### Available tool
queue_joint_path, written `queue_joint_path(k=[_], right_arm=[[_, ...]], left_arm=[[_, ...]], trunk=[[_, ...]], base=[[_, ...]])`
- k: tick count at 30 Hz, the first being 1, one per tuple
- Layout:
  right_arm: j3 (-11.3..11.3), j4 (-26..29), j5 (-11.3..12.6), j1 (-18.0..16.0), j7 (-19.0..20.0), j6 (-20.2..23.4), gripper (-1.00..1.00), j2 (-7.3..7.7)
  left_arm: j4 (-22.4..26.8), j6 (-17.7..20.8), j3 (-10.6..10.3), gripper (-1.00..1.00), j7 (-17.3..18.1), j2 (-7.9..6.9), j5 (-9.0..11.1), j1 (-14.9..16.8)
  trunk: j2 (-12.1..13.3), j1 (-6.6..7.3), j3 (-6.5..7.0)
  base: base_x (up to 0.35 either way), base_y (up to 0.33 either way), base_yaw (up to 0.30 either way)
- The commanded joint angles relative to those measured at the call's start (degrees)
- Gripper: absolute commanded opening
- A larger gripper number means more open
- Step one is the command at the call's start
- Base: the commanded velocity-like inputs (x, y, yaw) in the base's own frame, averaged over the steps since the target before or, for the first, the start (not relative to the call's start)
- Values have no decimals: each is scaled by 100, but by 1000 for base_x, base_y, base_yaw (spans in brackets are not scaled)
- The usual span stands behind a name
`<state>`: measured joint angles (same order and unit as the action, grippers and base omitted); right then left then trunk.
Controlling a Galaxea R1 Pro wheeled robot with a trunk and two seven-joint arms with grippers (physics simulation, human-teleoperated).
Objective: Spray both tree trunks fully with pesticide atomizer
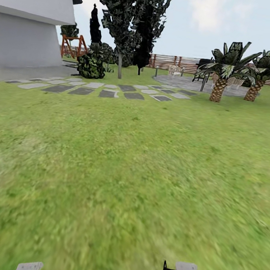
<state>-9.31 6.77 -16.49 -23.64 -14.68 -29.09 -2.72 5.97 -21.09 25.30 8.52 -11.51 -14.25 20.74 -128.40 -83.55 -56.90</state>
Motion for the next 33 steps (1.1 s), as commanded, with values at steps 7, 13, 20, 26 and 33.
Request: queue_joint_path(k=[7, 13, 20, 26, 33], right_arm=[[-1, 0, 1, 0, 0, 0, 100, 0], [-1, 0, 3, 0, 0, 0, 100, 0], [-1, 0, 1, 0, 0, 0, 100, 0], [-1, 0, 0, 0, 0, 0, 100, 0], [-1, 0, -1, 0, 0, 0, 100, 0]], left_arm=[[1, 0, 1, -100, 0, 0, 1, 0], [1, 0, 1, -100, 2, 0, 1, 0], [1, 0, 1, -100, 1, 0, 1, 0], [1, 0, 1, -100, 1, 0, 1, 0], [-1, 0, 1, -100, 8, 0, 1, 0]], trunk=[[0, 0, -40], [0, 0, -74], [0, 0, -114], [0, 0, -148], [0, 0, -188]], base=[[0, 0, -253], [0, 0, -254], [0, 0, -253], [0, 0, -253], [0, 0, -253]])
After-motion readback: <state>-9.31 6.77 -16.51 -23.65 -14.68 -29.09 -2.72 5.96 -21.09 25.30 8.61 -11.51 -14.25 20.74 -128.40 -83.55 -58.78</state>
